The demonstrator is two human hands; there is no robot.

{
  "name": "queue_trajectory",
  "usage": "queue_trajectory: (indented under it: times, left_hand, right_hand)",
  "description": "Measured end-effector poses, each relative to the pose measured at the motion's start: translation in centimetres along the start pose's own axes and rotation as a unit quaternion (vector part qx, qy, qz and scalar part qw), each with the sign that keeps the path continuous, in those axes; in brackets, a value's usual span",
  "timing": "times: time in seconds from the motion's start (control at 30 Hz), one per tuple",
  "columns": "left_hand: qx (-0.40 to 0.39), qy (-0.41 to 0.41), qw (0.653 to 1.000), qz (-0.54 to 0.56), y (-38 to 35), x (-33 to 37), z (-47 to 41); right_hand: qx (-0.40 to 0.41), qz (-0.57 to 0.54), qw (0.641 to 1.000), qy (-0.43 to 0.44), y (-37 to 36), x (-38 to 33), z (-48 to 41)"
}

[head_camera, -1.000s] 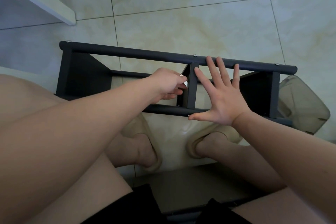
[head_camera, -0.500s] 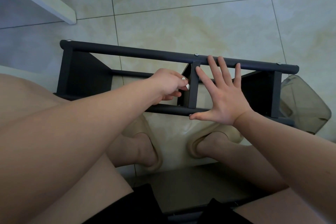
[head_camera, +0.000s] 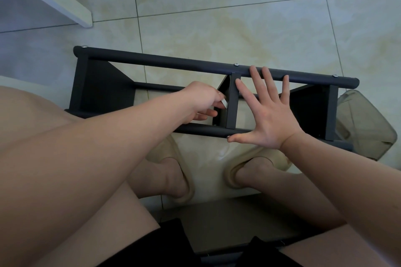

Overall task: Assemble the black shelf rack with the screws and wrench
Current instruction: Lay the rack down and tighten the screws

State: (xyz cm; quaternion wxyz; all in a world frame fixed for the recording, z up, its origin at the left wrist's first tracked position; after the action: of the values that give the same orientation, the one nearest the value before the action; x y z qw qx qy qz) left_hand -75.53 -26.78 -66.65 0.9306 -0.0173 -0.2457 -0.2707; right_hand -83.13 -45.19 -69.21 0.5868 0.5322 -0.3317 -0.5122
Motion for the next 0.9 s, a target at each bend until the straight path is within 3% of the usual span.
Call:
queue_trajectory:
  times: [0.9]
  left_hand:
    - [0.002, -0.008, 1.000, -0.026, -0.18, -0.45, -0.14]
  right_hand:
    - [-0.011, 0.004, 1.000, -0.005, 0.18, -0.12, -0.01]
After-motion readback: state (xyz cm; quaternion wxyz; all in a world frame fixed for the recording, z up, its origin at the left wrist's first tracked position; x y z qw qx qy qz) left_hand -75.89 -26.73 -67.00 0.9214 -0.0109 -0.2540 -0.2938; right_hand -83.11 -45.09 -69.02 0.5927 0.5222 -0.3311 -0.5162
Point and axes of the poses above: each hand's wrist, its own z-axis away from the middle knuckle, its own y-axis out of the back of the hand, x = y × z, the point moved 1 cm from there along -z, towards the middle knuckle
